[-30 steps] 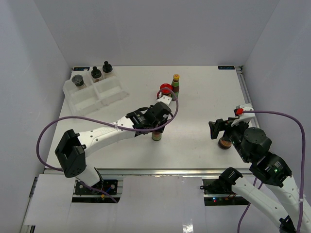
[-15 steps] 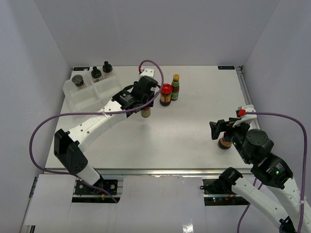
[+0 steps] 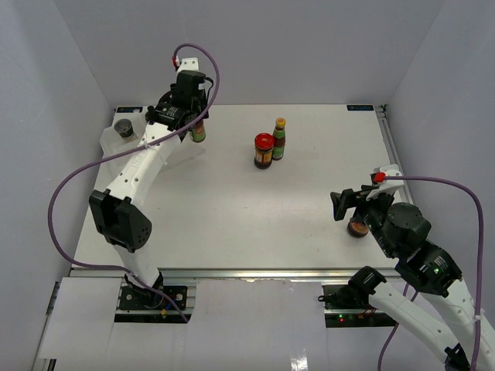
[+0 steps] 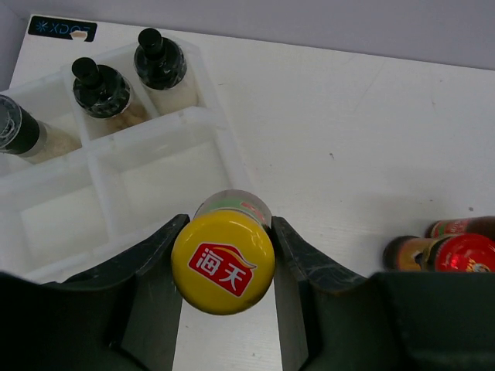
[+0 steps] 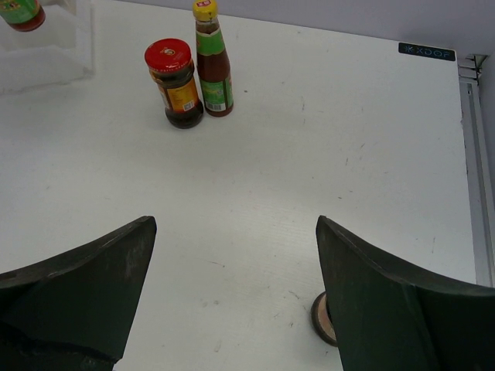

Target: Organize the condiment bottles

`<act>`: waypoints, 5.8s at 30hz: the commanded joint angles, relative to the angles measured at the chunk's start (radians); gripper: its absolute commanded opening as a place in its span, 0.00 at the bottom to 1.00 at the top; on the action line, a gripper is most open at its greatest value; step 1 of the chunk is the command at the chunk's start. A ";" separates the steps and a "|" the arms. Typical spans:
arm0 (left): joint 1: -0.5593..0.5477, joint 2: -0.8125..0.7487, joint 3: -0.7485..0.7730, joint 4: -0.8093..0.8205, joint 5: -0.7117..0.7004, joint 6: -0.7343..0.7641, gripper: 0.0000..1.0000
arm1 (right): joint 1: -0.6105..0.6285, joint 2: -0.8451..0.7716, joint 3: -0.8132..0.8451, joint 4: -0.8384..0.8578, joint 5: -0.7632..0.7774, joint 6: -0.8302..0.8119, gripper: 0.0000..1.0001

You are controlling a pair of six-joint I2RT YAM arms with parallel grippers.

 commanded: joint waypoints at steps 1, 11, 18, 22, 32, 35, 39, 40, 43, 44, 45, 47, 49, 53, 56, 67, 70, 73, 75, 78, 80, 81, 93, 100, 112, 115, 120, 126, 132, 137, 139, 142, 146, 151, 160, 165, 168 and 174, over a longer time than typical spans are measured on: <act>0.094 -0.005 0.065 0.097 0.073 0.027 0.00 | 0.005 0.004 0.006 0.068 0.022 -0.032 0.90; 0.224 0.017 -0.041 0.227 0.135 0.027 0.00 | 0.006 0.026 0.033 0.069 0.032 -0.049 0.90; 0.275 -0.012 -0.168 0.339 0.148 0.040 0.00 | 0.006 0.040 0.029 0.085 0.029 -0.049 0.90; 0.307 0.003 -0.177 0.354 0.160 0.042 0.00 | 0.006 0.045 0.024 0.086 0.049 -0.060 0.90; 0.344 0.006 -0.264 0.442 0.186 0.050 0.00 | 0.006 0.042 0.019 0.090 0.060 -0.062 0.90; 0.346 0.022 -0.265 0.443 0.189 0.054 0.00 | 0.006 0.042 0.017 0.091 0.062 -0.063 0.90; 0.347 0.041 -0.269 0.452 0.187 0.057 0.00 | 0.005 0.036 0.011 0.092 0.067 -0.065 0.90; 0.347 0.045 -0.273 0.457 0.186 0.058 0.00 | 0.006 0.034 0.010 0.092 0.069 -0.066 0.90; 0.347 0.047 -0.300 0.481 0.192 0.061 0.00 | 0.005 0.032 0.009 0.094 0.074 -0.069 0.90; 0.347 0.049 -0.305 0.489 0.194 0.061 0.00 | 0.005 0.033 0.008 0.095 0.074 -0.070 0.90; 0.347 0.051 -0.309 0.495 0.195 0.061 0.00 | 0.005 0.033 0.005 0.097 0.074 -0.072 0.90; 0.347 0.056 -0.321 0.503 0.193 0.061 0.00 | 0.005 0.030 0.000 0.102 0.076 -0.075 0.90; 0.347 0.061 -0.334 0.510 0.189 0.063 0.00 | 0.005 0.030 -0.001 0.099 0.080 -0.079 0.90; 0.347 0.069 -0.351 0.522 0.195 0.063 0.00 | 0.005 0.019 0.000 0.097 0.087 -0.082 0.90; 0.347 0.082 -0.355 0.522 0.205 0.060 0.00 | 0.006 0.013 0.000 0.098 0.089 -0.082 0.90; 0.347 0.092 -0.334 0.483 0.227 0.063 0.75 | 0.006 0.012 -0.008 0.104 0.094 -0.084 0.90; 0.347 0.091 -0.305 0.454 0.226 0.067 0.87 | 0.006 0.011 -0.013 0.106 0.100 -0.085 0.90; 0.347 0.081 -0.274 0.413 0.226 0.073 0.95 | 0.005 0.012 -0.013 0.105 0.099 -0.083 0.90; 0.347 0.070 -0.249 0.373 0.231 0.076 0.97 | 0.006 0.011 -0.010 0.105 0.101 -0.084 0.90; 0.347 0.040 -0.195 0.321 0.263 0.082 0.98 | 0.005 0.009 -0.007 0.099 0.104 -0.085 0.90; 0.347 0.022 -0.162 0.282 0.291 0.084 0.98 | 0.006 0.009 -0.003 0.094 0.105 -0.085 0.90; 0.347 0.012 -0.145 0.258 0.314 0.083 0.98 | 0.006 0.009 0.000 0.091 0.105 -0.083 0.90; 0.151 0.053 0.110 0.102 0.685 0.088 0.98 | 0.005 0.005 0.003 0.074 0.096 -0.062 0.90; 0.025 0.148 0.138 0.179 0.860 0.119 0.97 | 0.005 0.004 0.005 0.058 0.094 -0.056 0.90; -0.139 0.351 0.298 0.164 0.818 0.250 0.96 | 0.005 -0.011 0.022 0.029 0.122 -0.058 0.90; -0.146 0.354 0.241 0.219 0.824 0.282 0.96 | 0.006 -0.016 0.022 0.023 0.129 -0.057 0.90; -0.156 0.390 0.237 0.276 0.813 0.301 0.96 | 0.006 -0.018 0.024 0.016 0.140 -0.060 0.90; -0.163 0.452 0.283 0.278 0.797 0.312 0.95 | 0.005 -0.011 0.026 0.013 0.149 -0.059 0.90; -0.172 0.467 0.268 0.326 0.802 0.337 0.91 | 0.006 0.001 0.044 0.017 0.144 -0.060 0.90; -0.174 0.486 0.258 0.369 0.806 0.340 0.88 | 0.005 0.015 0.046 0.025 0.148 -0.066 0.90; -0.176 0.495 0.258 0.383 0.806 0.339 0.85 | 0.005 0.018 0.043 0.024 0.150 -0.068 0.90; -0.176 0.514 0.264 0.401 0.807 0.340 0.81 | 0.005 0.019 0.038 0.027 0.155 -0.069 0.90; -0.176 0.548 0.301 0.405 0.813 0.335 0.79 | 0.005 0.026 0.035 0.031 0.156 -0.074 0.90; -0.177 0.554 0.286 0.437 0.809 0.334 0.76 | 0.006 0.031 0.030 0.038 0.156 -0.075 0.90; -0.181 0.544 0.246 0.507 0.817 0.333 0.47 | 0.006 0.028 0.008 0.044 0.156 -0.073 0.90; -0.190 0.532 0.240 0.525 0.822 0.340 0.20 | 0.006 0.037 0.006 0.048 0.158 -0.076 0.90; -0.191 0.529 0.249 0.518 0.808 0.340 0.08 | 0.005 0.038 0.003 0.053 0.154 -0.076 0.90; -0.199 0.496 0.240 0.554 0.675 0.343 0.00 | 0.005 0.041 0.014 0.051 0.148 -0.076 0.90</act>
